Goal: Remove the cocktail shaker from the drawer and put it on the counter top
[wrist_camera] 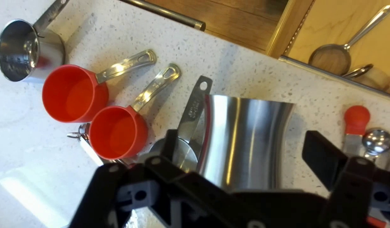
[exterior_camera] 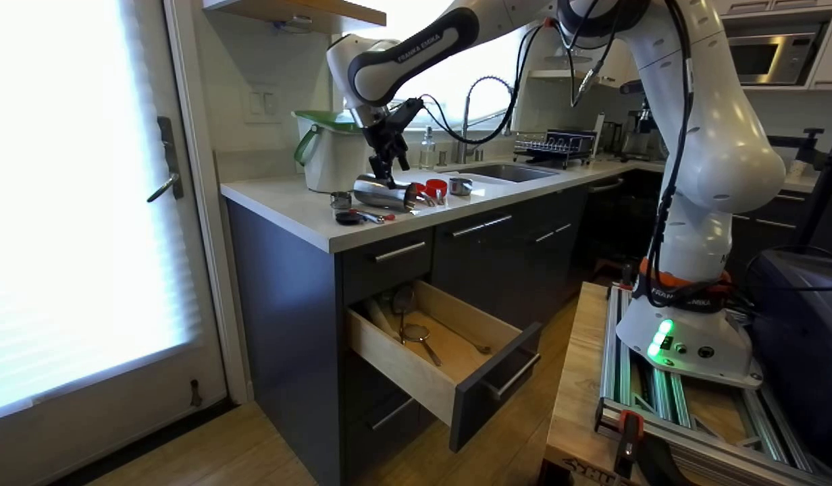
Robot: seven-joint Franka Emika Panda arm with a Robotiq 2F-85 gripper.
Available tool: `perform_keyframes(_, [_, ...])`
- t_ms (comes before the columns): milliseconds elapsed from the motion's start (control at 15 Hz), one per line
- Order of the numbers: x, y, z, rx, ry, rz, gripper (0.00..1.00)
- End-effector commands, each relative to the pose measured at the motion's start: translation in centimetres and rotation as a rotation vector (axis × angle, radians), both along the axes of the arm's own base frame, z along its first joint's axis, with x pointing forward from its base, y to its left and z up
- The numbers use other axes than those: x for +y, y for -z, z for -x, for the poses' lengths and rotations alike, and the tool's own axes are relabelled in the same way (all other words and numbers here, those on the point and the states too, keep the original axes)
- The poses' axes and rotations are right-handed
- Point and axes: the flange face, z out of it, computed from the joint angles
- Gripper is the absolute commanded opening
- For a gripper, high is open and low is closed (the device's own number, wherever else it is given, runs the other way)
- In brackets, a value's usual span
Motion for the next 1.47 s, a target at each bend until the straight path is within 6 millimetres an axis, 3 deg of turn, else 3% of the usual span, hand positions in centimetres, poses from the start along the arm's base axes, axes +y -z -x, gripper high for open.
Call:
perform_keyframes(0, [-0.3,-2.6,1.4,0.047,0.004,-0.122,1.0])
perform_keyframes(333, [-1.1,-6.5,3.1,0.024,0.058,-0.3,1.0])
perform_keyframes(600, [-1.6,-11.0,4.2,-0.154,0.032,-0.388,1.0])
perform_keyframes(867, [-2.5,-14.2,6.2,-0.281,-0.023,-0.383,1.0])
perform_keyframes(1400, [-5.1,-16.3,13.2,-0.27,-0.093,-0.378,1.0])
